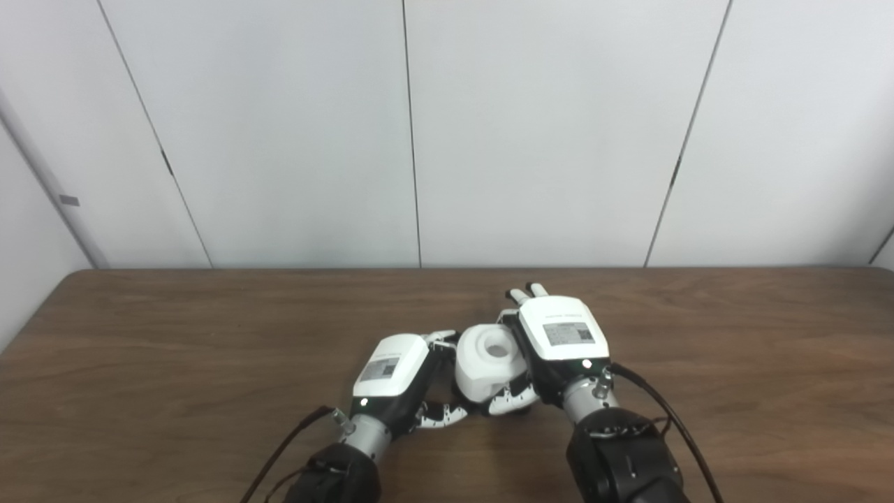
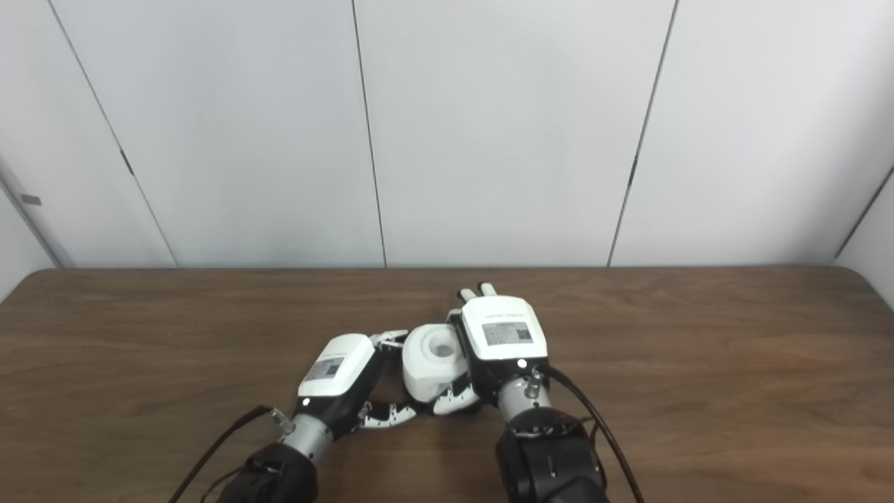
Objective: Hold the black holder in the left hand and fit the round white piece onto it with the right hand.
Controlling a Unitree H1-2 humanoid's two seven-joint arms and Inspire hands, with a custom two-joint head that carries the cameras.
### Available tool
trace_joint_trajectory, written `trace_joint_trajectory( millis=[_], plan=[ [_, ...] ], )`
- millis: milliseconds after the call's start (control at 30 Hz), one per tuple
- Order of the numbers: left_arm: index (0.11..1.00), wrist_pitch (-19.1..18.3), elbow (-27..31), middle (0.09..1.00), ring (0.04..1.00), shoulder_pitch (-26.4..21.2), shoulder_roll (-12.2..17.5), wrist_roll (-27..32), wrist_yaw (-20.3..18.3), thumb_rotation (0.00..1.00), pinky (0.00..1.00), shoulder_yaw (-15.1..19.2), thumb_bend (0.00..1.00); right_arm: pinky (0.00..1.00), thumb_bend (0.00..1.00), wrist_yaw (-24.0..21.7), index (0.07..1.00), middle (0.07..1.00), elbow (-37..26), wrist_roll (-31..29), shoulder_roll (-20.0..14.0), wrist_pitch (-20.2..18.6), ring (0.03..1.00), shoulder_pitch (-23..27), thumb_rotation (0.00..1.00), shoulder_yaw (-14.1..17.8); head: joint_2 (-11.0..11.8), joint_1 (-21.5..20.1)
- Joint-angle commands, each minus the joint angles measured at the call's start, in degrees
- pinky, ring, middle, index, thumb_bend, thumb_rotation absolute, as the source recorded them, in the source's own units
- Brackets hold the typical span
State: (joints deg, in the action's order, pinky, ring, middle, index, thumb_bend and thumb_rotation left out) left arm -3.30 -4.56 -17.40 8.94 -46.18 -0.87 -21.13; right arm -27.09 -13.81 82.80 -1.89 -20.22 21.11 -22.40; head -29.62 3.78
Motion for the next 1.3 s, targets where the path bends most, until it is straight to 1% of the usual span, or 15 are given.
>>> trace_joint_trajectory(
  millis=[0, 233, 367, 600, 900, 1033, 1267],
  plan=[
    [0.482, 1.36, 0.54, 0.851, 0.825, -1.62, -0.22, 0.08, 1.27, 0.05, 0.79, -0.10, 0.52, 0.67, 0.84, 0.53, 0.662, 0.919, -1.62, -0.27, 0.73, 0.89, 0.968, 1.53, 0.37, 0.34, -0.06, 0.07],
    [0.482, 0.81, 0.69, 0.855, 0.831, -1.73, -0.07, -0.01, 0.61, 0.05, 0.80, -0.29, 0.52, 0.68, 0.86, -0.51, 0.675, 0.925, -1.76, 0.00, 0.90, 0.71, 0.974, 1.65, 0.38, 0.47, 0.10, -0.03],
    [0.482, 0.98, 0.50, 0.854, 0.830, -1.78, -0.14, 0.07, 0.90, 0.05, 0.81, -0.24, 0.52, 0.69, 0.86, -1.01, 0.684, 0.930, -1.83, 0.11, 1.06, 0.68, 0.979, 1.70, 0.37, 0.63, 0.10, -0.03],
    [0.482, 0.87, 0.43, 0.855, 0.832, -1.92, -0.17, 0.22, 0.74, 0.05, 0.82, -0.20, 0.52, 0.67, 0.87, -0.79, 0.697, 0.926, -1.84, 0.12, 1.03, 0.96, 0.968, 1.74, 0.37, 0.74, 0.20, -0.11],
    [0.482, 0.98, 0.39, 0.856, 0.834, -2.03, 0.02, 0.12, 0.65, 0.05, 0.81, -0.28, 0.52, 0.67, 0.90, -0.76, 0.729, 0.931, -1.73, 0.15, 1.08, 0.88, 0.973, 1.72, 0.38, 0.83, 0.34, -0.12],
    [0.482, 1.28, 0.23, 0.852, 0.829, -2.04, 0.06, 0.15, 1.03, 0.05, 0.80, -0.22, 0.52, 0.67, 0.92, 0.34, 0.731, 0.929, -1.55, -0.76, 1.15, 1.05, 0.969, 1.58, 0.37, 0.97, 0.36, -0.21],
    [0.482, 0.44, 0.41, 0.853, 0.832, -2.00, 0.27, -0.13, 0.55, 0.05, 0.79, -0.06, 0.52, 0.69, 0.93, -0.46, 0.747, 0.938, -1.58, -0.36, 1.31, 0.78, 0.980, 1.67, 0.37, 0.87, 0.38, -0.18]
  ],
)
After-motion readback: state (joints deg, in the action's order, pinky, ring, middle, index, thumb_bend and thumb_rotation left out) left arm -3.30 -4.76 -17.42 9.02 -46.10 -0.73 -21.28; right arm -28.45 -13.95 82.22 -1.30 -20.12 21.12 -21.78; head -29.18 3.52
